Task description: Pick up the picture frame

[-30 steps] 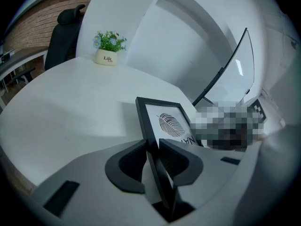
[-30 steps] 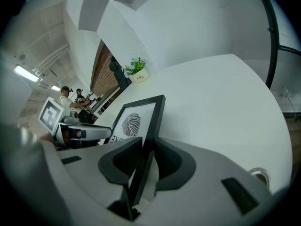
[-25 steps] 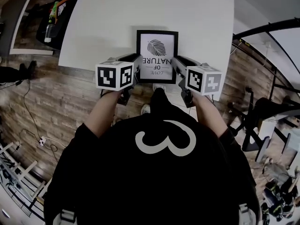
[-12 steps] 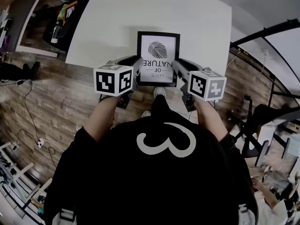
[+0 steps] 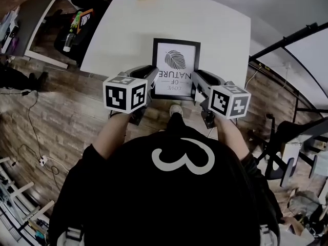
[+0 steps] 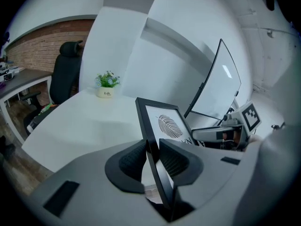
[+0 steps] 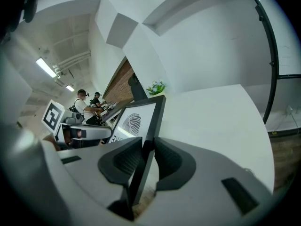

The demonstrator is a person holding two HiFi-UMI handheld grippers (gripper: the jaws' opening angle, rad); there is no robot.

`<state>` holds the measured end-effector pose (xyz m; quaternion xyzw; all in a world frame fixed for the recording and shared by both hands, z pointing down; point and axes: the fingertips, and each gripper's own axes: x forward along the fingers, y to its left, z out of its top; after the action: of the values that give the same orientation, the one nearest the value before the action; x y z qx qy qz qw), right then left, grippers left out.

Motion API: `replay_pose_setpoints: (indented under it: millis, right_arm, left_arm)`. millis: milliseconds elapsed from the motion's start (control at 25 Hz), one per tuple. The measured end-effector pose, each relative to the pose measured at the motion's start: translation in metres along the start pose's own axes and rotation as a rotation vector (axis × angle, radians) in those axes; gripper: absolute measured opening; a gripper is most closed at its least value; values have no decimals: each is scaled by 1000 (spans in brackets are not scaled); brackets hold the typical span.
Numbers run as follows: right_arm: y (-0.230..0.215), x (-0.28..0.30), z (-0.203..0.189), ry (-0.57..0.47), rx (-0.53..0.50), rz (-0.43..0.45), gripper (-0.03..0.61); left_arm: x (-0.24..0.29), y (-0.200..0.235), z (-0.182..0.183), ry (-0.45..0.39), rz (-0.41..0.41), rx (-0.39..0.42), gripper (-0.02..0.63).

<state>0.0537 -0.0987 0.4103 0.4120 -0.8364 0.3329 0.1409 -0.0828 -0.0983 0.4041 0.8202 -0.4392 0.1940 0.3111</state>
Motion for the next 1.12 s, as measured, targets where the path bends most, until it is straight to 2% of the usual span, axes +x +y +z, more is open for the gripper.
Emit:
replay_pose_setpoints:
  millis: [400, 1120]
  right_arm:
    - [22, -22, 3, -66, -10, 24, 97]
    - [68, -67, 17, -204, -125, 14, 98]
  left_arm:
    - [-30, -13, 3, -65, -8, 31, 95]
    - [-87, -40, 17, -193, -79, 87, 95]
